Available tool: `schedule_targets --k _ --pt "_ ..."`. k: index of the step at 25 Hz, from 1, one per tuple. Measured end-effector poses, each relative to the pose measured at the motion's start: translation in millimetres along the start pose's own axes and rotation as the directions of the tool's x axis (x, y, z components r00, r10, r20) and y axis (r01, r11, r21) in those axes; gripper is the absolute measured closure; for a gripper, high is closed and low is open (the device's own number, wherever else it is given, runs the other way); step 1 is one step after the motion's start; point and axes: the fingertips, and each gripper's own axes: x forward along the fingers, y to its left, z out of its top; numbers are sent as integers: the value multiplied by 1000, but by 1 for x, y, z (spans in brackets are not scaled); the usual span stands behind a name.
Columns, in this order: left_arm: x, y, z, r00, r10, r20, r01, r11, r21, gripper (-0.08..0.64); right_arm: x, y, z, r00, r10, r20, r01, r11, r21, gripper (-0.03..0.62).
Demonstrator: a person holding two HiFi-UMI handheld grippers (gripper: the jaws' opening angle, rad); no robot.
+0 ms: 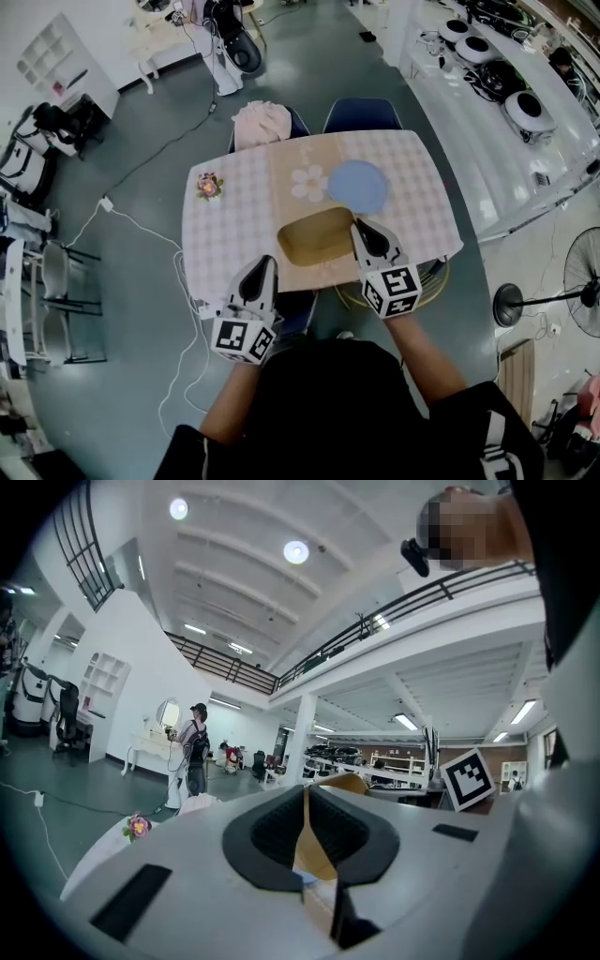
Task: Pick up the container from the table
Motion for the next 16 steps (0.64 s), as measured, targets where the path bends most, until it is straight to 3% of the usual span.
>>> schedule_targets --k 16 --pt "-4 -69 -43 998 32 -57 -32 999 -4 543 -42 -42 -28 1000 21 10 -22 999 44 578"
